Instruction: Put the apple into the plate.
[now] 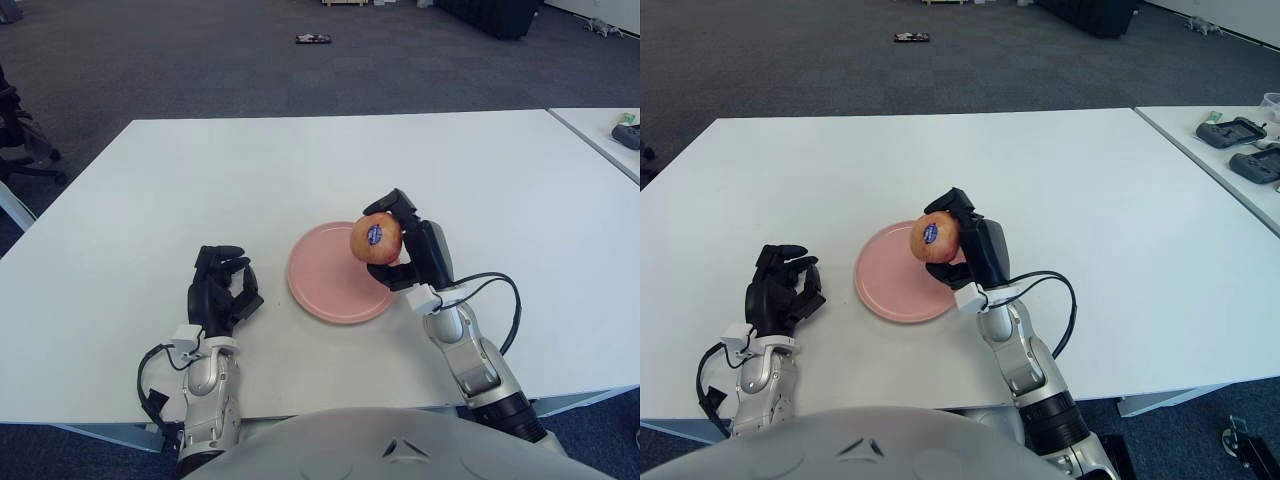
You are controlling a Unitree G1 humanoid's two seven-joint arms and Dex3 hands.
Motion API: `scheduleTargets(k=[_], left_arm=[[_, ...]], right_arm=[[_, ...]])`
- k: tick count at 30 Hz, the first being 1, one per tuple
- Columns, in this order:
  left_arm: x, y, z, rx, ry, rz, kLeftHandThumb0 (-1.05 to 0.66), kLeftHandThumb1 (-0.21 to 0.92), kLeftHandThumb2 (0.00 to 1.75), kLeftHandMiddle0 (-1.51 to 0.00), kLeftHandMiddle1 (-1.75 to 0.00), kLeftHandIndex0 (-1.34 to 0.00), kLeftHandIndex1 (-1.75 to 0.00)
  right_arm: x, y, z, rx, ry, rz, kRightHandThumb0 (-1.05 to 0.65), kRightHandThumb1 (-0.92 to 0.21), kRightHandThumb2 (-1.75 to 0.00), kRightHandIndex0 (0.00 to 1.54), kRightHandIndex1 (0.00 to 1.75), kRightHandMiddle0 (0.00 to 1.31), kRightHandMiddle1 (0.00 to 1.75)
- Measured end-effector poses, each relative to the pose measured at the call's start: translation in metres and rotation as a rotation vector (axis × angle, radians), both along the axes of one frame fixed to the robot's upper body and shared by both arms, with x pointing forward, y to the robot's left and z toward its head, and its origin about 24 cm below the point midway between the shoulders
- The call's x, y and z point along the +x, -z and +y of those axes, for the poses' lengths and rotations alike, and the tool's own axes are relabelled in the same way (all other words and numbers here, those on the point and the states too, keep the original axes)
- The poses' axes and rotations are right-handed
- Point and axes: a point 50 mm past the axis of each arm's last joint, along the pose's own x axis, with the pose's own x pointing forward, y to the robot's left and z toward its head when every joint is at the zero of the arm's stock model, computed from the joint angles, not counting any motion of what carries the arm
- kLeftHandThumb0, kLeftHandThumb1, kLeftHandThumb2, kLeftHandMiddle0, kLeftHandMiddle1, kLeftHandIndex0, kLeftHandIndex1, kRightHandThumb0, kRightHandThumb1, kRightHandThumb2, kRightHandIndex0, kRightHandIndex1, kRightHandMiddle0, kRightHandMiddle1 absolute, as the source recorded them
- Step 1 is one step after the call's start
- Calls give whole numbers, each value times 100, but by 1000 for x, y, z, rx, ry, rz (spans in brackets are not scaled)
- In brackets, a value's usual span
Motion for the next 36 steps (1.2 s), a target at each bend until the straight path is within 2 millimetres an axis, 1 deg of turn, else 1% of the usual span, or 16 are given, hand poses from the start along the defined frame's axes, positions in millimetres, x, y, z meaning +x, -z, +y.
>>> scheduleTargets(k=[5, 9, 13, 15, 22, 25, 26, 27, 28, 29, 30, 31, 33, 34, 35, 36], left_arm=[[0, 0, 0, 7, -1, -6, -1, 43, 121, -48, -175, -36, -175], [0, -1, 0, 11, -5, -16, -1, 37, 127, -51, -175, -40, -174], [-1, -1, 0, 12, -8, -21, -1, 35, 129, -53, -175, -41, -174], [-1, -1, 0, 11, -8, -21, -1, 35, 129, -53, -175, -41, -174], [-1, -1, 0, 11, -7, -22, -1, 39, 124, -48, -175, -39, -175], [0, -1, 0, 12, -4, -20, -1, 41, 123, -47, -175, -38, -175], [0, -1, 0, 12, -4, -20, -1, 41, 122, -47, -175, -38, -175], [0, -1, 0, 12, -4, -20, -1, 41, 122, -47, -175, -38, -175], [0, -1, 0, 12, -4, -20, -1, 41, 122, -47, -175, -38, -175], [0, -1, 0, 11, -4, -20, -1, 41, 122, -47, -175, -38, -175], [0, -1, 0, 10, -4, -19, -1, 42, 122, -47, -175, -38, -175], [-1, -1, 0, 9, -4, -18, -1, 43, 121, -46, -175, -37, -175], [-1, 0, 0, 7, -2, -17, -1, 43, 120, -45, -175, -37, -175], [-1, 0, 0, 6, -2, -16, -1, 44, 119, -46, -174, -36, -175], [-1, 0, 0, 5, -1, -14, -1, 44, 119, -46, -174, -36, -175], [-1, 0, 0, 5, -1, -10, -1, 44, 118, -45, -174, -36, -175]], right_arm=[[-1, 3, 2, -71, -79, 30, 0, 6, -171, 93, 165, 65, 175], [-3, 7, 5, -156, -144, 54, 0, 6, -171, 93, 166, 65, 175], [-5, 11, 7, -228, -189, 70, 0, 5, -171, 92, 167, 65, 175], [-6, 12, 9, -264, -210, 71, 0, 5, -171, 92, 167, 64, 175], [-5, 17, 18, -327, -257, 74, 0, 3, -170, 89, 170, 63, 175], [-5, 18, 20, -341, -264, 71, 0, 5, -173, 91, 173, 66, 172], [-5, 18, 21, -346, -267, 70, -1, 0, -166, 86, 174, 63, 170], [-5, 19, 21, -354, -268, 68, -1, -2, -164, 85, 174, 62, 169], [-6, 19, 22, -362, -270, 67, -1, -15, -148, 74, 174, 55, 166], [-6, 20, 22, -368, -271, 66, -1, -26, -136, 63, 174, 48, 168], [-6, 21, 23, -375, -270, 66, -1, -45, -114, 47, 174, 37, 170], [-6, 22, 23, -385, -269, 66, -20, -42, -112, 30, 165, 24, 165], [-6, 25, 23, -406, -266, 65, -37, -38, -113, 15, 156, 12, 160], [-6, 25, 23, -411, -265, 65, -47, -39, -111, 10, 136, 8, 148], [-6, 26, 23, -419, -263, 62, -53, -39, -109, 6, 122, 5, 140], [-7, 26, 23, -428, -261, 57, -56, -40, -107, 5, 117, 4, 136]])
